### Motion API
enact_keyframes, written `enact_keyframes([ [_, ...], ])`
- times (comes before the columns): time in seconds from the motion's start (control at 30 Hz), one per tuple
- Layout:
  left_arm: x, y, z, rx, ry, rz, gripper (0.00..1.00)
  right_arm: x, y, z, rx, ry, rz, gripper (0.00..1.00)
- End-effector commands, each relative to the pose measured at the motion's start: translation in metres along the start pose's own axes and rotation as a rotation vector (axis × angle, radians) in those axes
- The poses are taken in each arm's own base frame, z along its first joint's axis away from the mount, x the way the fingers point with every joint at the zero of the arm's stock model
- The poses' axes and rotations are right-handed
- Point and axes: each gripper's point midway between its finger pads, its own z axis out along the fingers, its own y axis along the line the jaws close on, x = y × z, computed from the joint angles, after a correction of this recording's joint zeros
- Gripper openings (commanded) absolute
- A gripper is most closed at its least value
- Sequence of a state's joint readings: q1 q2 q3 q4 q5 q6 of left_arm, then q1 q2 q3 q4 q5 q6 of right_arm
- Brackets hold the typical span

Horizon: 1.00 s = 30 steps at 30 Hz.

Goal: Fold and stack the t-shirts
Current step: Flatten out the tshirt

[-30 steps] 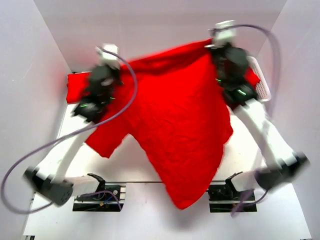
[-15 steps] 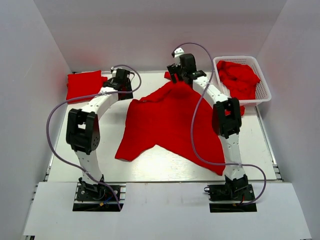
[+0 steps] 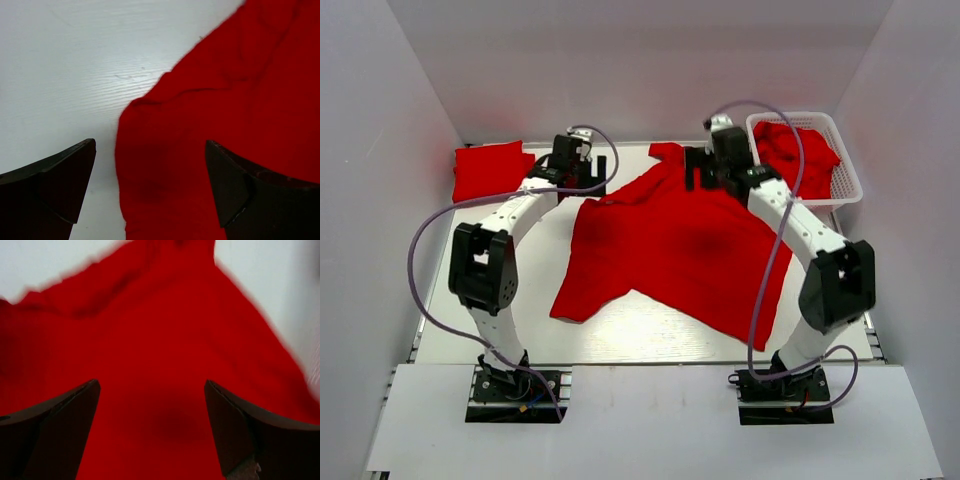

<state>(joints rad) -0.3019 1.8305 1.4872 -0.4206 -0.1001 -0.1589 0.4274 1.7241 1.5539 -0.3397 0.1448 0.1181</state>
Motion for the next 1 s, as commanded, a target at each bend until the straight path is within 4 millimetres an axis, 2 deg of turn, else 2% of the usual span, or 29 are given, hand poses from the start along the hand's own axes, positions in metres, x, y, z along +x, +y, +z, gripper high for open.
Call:
enact_keyframes([
  [0.0, -0.013, -0.041, 0.023, 0.214, -0.017, 0.077, 1.00, 0.076, -0.013, -0.014, 0.087, 0.174, 0.149, 0.90],
  [0.03, -0.012, -0.043, 0.030, 0.231, -0.005, 0.106, 1.00, 0.082, -0.014, -0.017, 0.096, 0.179, 0.161, 0.90],
  [0.07, -0.012, -0.051, 0.034, 0.251, 0.002, 0.128, 1.00, 0.104, -0.016, -0.023, 0.105, 0.222, 0.167, 0.90],
  [0.1, -0.027, -0.055, 0.038, 0.263, -0.028, 0.144, 1.00, 0.112, -0.017, -0.025, 0.112, 0.237, 0.180, 0.90],
  [0.13, -0.016, -0.062, 0.053, 0.284, -0.003, 0.185, 1.00, 0.127, -0.017, -0.027, 0.108, 0.268, 0.191, 0.90],
  [0.2, -0.026, -0.071, 0.060, 0.294, -0.014, 0.225, 1.00, 0.151, -0.017, -0.029, 0.119, 0.331, 0.211, 0.90],
  [0.23, -0.027, -0.069, 0.068, 0.284, -0.015, 0.237, 1.00, 0.160, -0.019, -0.029, 0.132, 0.359, 0.218, 0.90],
  [0.27, -0.015, -0.073, 0.080, 0.289, 0.017, 0.267, 1.00, 0.173, -0.023, -0.031, 0.159, 0.391, 0.215, 0.90],
  [0.33, -0.023, -0.078, 0.086, 0.276, 0.006, 0.296, 1.00, 0.188, -0.029, -0.032, 0.199, 0.433, 0.219, 0.90],
  [0.4, -0.015, -0.088, 0.096, 0.254, 0.018, 0.353, 1.00, 0.193, -0.035, -0.033, 0.236, 0.439, 0.219, 0.90],
  [0.43, -0.015, -0.086, 0.100, 0.238, 0.019, 0.353, 1.00, 0.194, -0.040, -0.034, 0.263, 0.441, 0.222, 0.90],
  [0.5, -0.009, -0.100, 0.102, 0.246, 0.027, 0.390, 1.00, 0.196, -0.043, -0.037, 0.280, 0.440, 0.226, 0.90],
  [0.6, -0.006, -0.104, 0.104, 0.237, 0.018, 0.409, 1.00, 0.200, -0.045, -0.038, 0.292, 0.438, 0.232, 0.90],
  [0.67, 0.000, -0.116, 0.103, 0.244, 0.015, 0.439, 1.00, 0.203, -0.047, -0.039, 0.307, 0.443, 0.241, 0.90],
  [0.7, -0.005, -0.113, 0.105, 0.220, -0.001, 0.451, 1.00, 0.209, -0.049, -0.040, 0.315, 0.455, 0.247, 0.90],
  [0.77, -0.001, -0.121, 0.106, 0.188, -0.005, 0.479, 1.00, 0.212, -0.050, -0.040, 0.324, 0.461, 0.256, 0.90],
  [0.8, 0.006, -0.117, 0.115, 0.166, 0.006, 0.482, 1.00, 0.213, -0.051, -0.040, 0.327, 0.463, 0.259, 0.90],
  [0.87, 0.000, -0.113, 0.120, 0.102, -0.008, 0.497, 1.00, 0.217, -0.052, -0.042, 0.327, 0.471, 0.265, 0.90],
  [0.93, 0.010, -0.106, 0.132, 0.059, 0.023, 0.504, 1.00, 0.222, -0.052, -0.044, 0.329, 0.482, 0.265, 0.90],
  [0.97, 0.006, -0.105, 0.133, 0.045, 0.018, 0.503, 1.00, 0.222, -0.054, -0.045, 0.330, 0.481, 0.269, 0.90],
])
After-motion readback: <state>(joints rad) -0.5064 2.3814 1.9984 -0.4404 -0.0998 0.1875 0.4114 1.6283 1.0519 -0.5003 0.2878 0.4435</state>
